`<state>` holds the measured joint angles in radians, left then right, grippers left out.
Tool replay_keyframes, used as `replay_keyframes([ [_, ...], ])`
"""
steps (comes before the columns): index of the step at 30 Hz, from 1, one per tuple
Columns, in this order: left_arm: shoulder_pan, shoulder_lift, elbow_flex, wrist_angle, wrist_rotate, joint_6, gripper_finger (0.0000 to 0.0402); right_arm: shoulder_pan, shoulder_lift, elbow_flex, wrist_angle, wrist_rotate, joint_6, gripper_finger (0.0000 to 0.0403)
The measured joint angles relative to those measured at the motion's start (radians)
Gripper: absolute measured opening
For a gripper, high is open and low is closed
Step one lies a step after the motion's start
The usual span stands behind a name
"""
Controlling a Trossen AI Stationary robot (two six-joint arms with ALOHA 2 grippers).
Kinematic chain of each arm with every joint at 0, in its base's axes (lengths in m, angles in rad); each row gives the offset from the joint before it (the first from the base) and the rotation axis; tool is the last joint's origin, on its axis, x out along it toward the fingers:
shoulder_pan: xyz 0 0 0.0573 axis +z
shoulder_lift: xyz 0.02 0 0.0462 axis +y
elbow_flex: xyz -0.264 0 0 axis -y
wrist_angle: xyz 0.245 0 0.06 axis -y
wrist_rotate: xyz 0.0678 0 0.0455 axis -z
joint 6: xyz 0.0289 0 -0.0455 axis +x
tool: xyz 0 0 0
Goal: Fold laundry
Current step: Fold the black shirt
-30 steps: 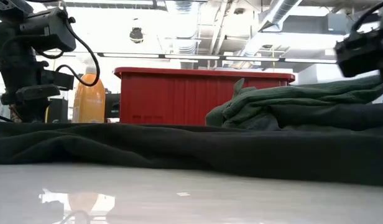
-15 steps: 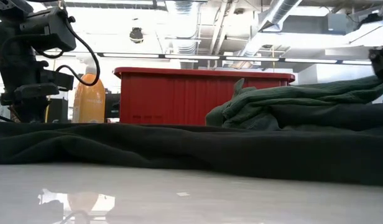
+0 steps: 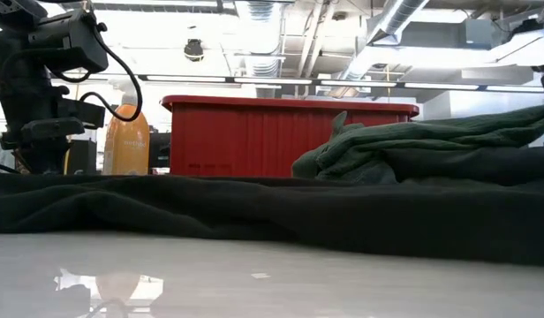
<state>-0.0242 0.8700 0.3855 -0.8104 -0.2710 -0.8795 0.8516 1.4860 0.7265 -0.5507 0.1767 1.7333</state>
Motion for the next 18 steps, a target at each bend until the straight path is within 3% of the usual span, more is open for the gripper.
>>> replay_keyframes([
  [3,0.0,0.0,0.0,0.0,0.0,0.0,0.0,0.0,-0.016,0.003,0.047,-0.017,-0.037,0.0019],
  [13,0.0,0.0,0.0,-0.002,0.002,-0.005,0.0,0.027,-0.124,0.22,0.061,-0.099,-0.318,0.0019],
  [18,0.0,0.0,0.0,-0.002,0.002,-0.016,0.0,0.056,-0.124,0.296,0.057,-0.099,-0.354,0.0019],
])
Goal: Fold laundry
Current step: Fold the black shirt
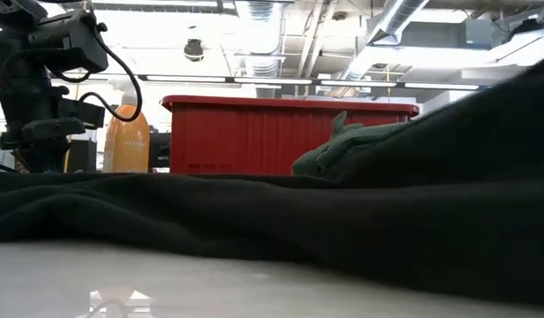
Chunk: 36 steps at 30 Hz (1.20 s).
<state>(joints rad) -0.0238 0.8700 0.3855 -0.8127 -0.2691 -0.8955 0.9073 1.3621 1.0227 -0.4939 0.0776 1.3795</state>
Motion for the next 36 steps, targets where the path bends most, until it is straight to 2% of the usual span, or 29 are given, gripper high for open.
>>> replay_keyframes([
  [4,0.0,0.0,0.0,0.0,-0.001,-0.003,0.0,0.015,0.0,0.001,-0.137,0.0,0.078,0.0019],
  [10,0.0,0.0,0.0,0.0,-0.002,-0.003,0.0,-0.038,0.001,0.0,-0.58,0.013,0.168,0.0019],
  [12,0.0,0.0,0.0,0.0,0.008,-0.003,0.0,-0.074,0.0,-0.001,-0.589,0.022,0.173,0.0019],
  [15,-0.001,0.0,0.0,0.0,0.029,-0.006,0.0,-0.095,0.015,-0.001,-0.491,0.02,0.168,0.0019],
  [18,-0.005,0.0,0.0,0.0,0.029,-0.008,0.0,-0.1,0.069,-0.022,-0.449,-0.046,0.177,0.0023],
  [24,-0.005,0.0,0.0,-0.001,0.024,0.008,0.0,-0.108,0.185,-0.041,-0.623,-0.205,0.348,0.0109],
  [28,-0.005,0.0,0.0,0.0,-0.008,0.02,0.0,-0.106,0.207,-0.041,-0.673,-0.215,0.438,0.017],
  [32,-0.005,0.0,0.0,0.0,-0.009,0.033,0.0,-0.096,0.178,-0.034,-0.59,-0.168,0.473,0.0219],
  [36,-0.005,0.0,0.0,0.0,-0.008,0.039,0.0,-0.049,0.117,-0.034,-0.655,-0.045,0.619,0.0242],
])
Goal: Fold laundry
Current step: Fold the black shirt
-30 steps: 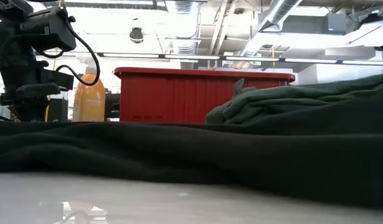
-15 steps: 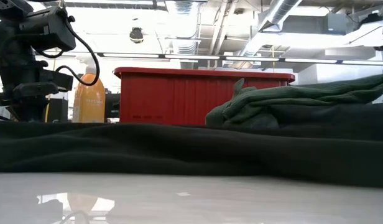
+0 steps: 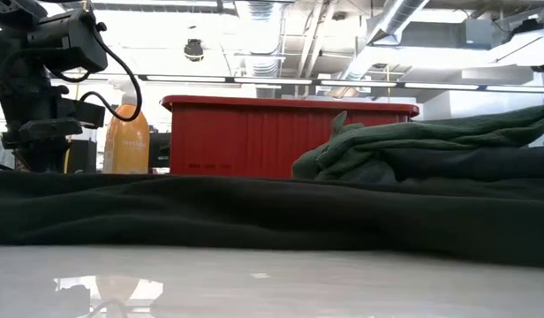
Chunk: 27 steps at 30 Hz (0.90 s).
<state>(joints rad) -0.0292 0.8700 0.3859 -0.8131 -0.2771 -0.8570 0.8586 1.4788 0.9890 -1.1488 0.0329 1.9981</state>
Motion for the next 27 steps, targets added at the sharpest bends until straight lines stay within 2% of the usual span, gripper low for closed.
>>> replay_keyframes([
  [4,0.0,0.0,0.0,0.0,0.001,0.0,0.0,0.063,-0.053,-0.012,-0.126,0.096,0.216,0.0241],
  [6,0.0,0.0,0.0,0.0,0.001,0.0,0.0,0.069,-0.059,-0.051,-0.106,0.089,0.231,0.0237],
  [12,0.0,0.0,0.0,0.003,0.007,-0.001,0.0,0.017,-0.057,-0.226,0.222,0.111,0.228,0.0228],
  [17,0.0,0.0,0.0,0.003,0.027,-0.008,0.0,0.016,-0.059,-0.312,0.521,0.121,0.18,0.0209],
  [19,0.0,0.0,0.0,0.003,0.027,-0.023,0.0,0.023,-0.061,-0.325,0.591,0.127,0.165,0.0183],
  [22,0.0,0.0,0.0,0.004,0.027,-0.028,0.0,0.024,-0.057,-0.315,0.635,0.125,0.112,0.0115],
  [25,0.0,0.0,0.0,0.003,0.028,-0.028,0.0,0.024,-0.06,-0.271,0.599,0.117,0.034,0.0031],
  [27,0.0,0.0,0.0,0.003,0.028,-0.029,0.0,0.02,-0.06,-0.229,0.503,0.093,0.016,0.0021],
])
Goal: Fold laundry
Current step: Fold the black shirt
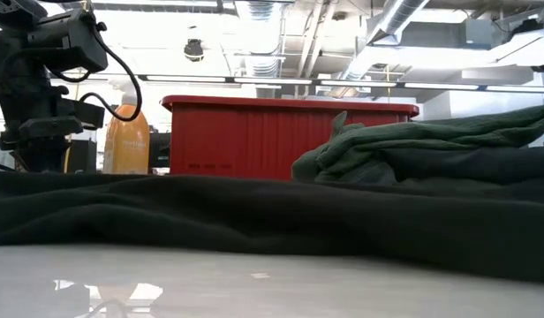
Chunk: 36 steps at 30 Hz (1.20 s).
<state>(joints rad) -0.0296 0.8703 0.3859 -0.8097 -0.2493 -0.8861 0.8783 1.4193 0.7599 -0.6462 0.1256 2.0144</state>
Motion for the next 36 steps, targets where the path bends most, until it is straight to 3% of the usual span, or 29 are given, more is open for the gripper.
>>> replay_keyframes([
  [7,0.0,0.0,0.0,0.0,0.0,-0.016,0.0,-0.026,0.0,0.165,-0.474,-0.023,0.055,0.0037],
  [12,0.0,0.0,0.0,0.0,0.0,-0.021,0.0,-0.061,0.0,0.171,-0.497,-0.023,-0.021,0.0051],
  [19,0.0,0.0,0.0,-0.001,0.006,-0.025,0.0,-0.137,0.0,0.165,-0.644,-0.093,-0.085,0.0131],
  [23,0.0,0.0,0.0,-0.002,0.051,-0.024,0.0,-0.129,0.0,0.223,-0.61,-0.09,-0.103,0.0169],
  [29,0.0,0.0,0.0,-0.003,0.091,0.016,0.0,-0.085,0.051,0.231,-0.412,0.135,-0.047,0.0186],
  [33,0.0,0.0,-0.002,0.002,0.069,0.018,0.0,-0.106,0.179,0.212,-0.367,0.137,-0.058,0.0175],
  [36,0.0,0.0,-0.022,0.016,0.076,0.016,0.0,-0.122,0.267,0.212,-0.24,0.109,-0.06,0.0166],
])
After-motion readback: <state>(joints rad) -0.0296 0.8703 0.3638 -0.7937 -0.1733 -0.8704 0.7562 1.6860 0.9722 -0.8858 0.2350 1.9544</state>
